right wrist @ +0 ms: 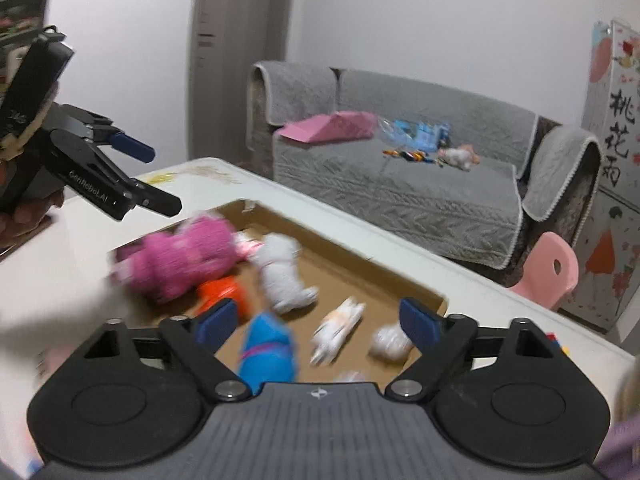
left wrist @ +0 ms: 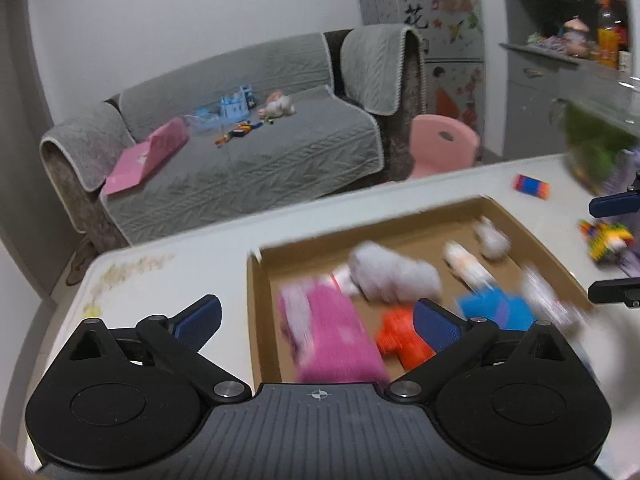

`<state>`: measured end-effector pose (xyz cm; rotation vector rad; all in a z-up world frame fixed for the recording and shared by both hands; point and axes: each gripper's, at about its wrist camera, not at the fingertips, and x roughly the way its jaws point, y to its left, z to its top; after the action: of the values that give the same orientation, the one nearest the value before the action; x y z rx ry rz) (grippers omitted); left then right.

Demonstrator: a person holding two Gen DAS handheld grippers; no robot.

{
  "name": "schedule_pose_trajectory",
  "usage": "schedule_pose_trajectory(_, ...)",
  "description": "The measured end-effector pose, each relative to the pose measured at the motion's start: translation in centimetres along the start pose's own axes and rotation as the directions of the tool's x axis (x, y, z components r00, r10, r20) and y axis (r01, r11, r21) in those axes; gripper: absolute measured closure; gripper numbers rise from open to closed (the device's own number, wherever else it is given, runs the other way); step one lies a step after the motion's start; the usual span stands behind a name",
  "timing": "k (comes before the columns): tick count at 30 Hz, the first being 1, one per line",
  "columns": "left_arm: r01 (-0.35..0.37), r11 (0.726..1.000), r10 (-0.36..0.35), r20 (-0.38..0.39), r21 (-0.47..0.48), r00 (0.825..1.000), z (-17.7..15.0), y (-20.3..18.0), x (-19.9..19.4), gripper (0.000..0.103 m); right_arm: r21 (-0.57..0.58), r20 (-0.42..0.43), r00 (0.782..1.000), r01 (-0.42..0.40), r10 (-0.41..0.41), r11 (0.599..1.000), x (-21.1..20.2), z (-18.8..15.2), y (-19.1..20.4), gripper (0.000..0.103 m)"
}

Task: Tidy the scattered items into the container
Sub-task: 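Carry both white bundles over the box and open both grippers to drop them, then grasp the pink fluffy keychain with the left gripper while the right grasps the grey-blue sock ball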

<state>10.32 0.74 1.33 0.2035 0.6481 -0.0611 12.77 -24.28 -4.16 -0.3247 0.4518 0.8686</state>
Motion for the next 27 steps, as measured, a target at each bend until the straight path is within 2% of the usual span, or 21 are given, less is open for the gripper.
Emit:
schedule_pose_trajectory(3,0.029,0.999,-0.03,-0.012,-0.019,0.999,-3.3,-0.8,-2.5,0.0,0.034,0.018,0.999,-0.031,0.03,0.999,-2.1,-2.1,1.6,0.014)
schedule_pose_trajectory(6,0.049,0.998,-0.05,-0.048,-0.036,0.998,-6.4,-1.7,-3.3,0.0,0.1,0.025,0.999,-0.03,0.028,0.995,-2.5,-3.6,2.3,0.014)
schedule_pose_trajectory(10,0.065,0.998,-0.065,-0.092,-0.007,0.994,-9.5,-3.5,-3.2,0.0,0.228,0.004,1.0,0.001,-0.002,0.974,-1.1,-5.1,1.6,0.015)
schedule_pose_trajectory(15,0.068,0.997,-0.064,-0.105,0.034,0.992,-11.7,-3.9,-2.8,0.001,0.316,-0.029,0.999,0.039,-0.032,0.948,0.6,-7.1,0.8,0.017)
schedule_pose_trajectory(18,0.087,0.996,-0.083,-0.111,0.032,0.99,-12.1,-3.2,-2.2,0.001,0.312,-0.067,0.997,0.066,-0.047,0.948,1.8,-7.3,0.8,0.017)
schedule_pose_trajectory(22,0.12,0.992,-0.114,-0.132,0.035,0.985,-12.4,-3.2,-1.3,0.0,0.306,-0.062,0.997,0.063,-0.046,0.95,2.4,-6.8,0.8,0.017)
schedule_pose_trajectory(27,0.059,0.993,-0.045,-0.132,0.098,0.99,-13.0,-3.6,-1.2,0.0,0.242,-0.097,0.993,0.096,-0.074,0.966,2.4,-7.5,2.3,0.017)
